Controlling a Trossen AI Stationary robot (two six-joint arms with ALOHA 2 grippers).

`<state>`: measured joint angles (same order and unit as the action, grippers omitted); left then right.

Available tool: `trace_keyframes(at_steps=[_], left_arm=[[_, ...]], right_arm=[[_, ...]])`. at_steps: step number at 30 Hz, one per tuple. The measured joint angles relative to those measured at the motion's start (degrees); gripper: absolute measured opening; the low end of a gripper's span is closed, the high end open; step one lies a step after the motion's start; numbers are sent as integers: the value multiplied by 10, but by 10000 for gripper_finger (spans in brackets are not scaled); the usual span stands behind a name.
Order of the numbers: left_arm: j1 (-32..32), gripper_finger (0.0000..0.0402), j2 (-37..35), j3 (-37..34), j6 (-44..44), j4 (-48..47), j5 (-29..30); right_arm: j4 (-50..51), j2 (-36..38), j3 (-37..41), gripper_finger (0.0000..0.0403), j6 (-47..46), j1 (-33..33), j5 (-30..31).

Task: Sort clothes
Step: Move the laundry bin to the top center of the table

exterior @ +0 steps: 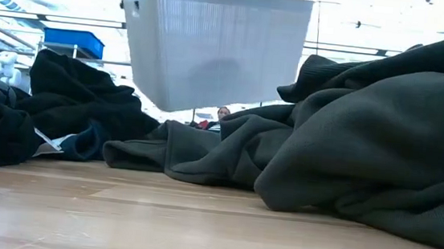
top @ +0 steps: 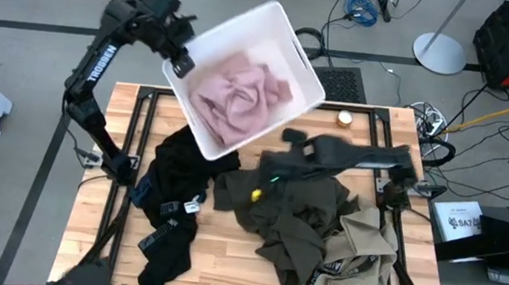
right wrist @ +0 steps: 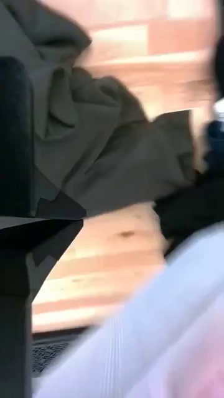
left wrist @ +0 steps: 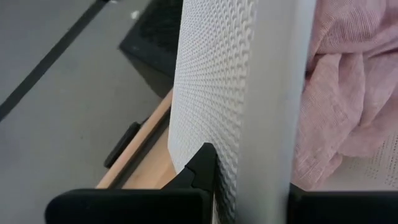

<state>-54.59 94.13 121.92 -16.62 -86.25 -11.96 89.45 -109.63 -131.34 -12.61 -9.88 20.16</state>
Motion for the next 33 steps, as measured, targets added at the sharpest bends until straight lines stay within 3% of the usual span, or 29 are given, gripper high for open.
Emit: trace_keyframes(at_steps=[5,12,20,26,33], left_arm=[[52,18,37,-19,-32,52,5],[87,18,101,-19,-108,131,1],[90,18,191,33,-159,132,-3],[95,18,257,102,-178,71,-47],[101,18,273,108,-204,39,-44]], right_arm=[[-12,89,-8,0,-32,1,41],[-40,162,-8,0,-47,-14,44],[-36,171,-7,0,-50,-31,49],[-27,163,-7,0,-49,-30,53],[-23,162,-6,0,-48,-30,53]])
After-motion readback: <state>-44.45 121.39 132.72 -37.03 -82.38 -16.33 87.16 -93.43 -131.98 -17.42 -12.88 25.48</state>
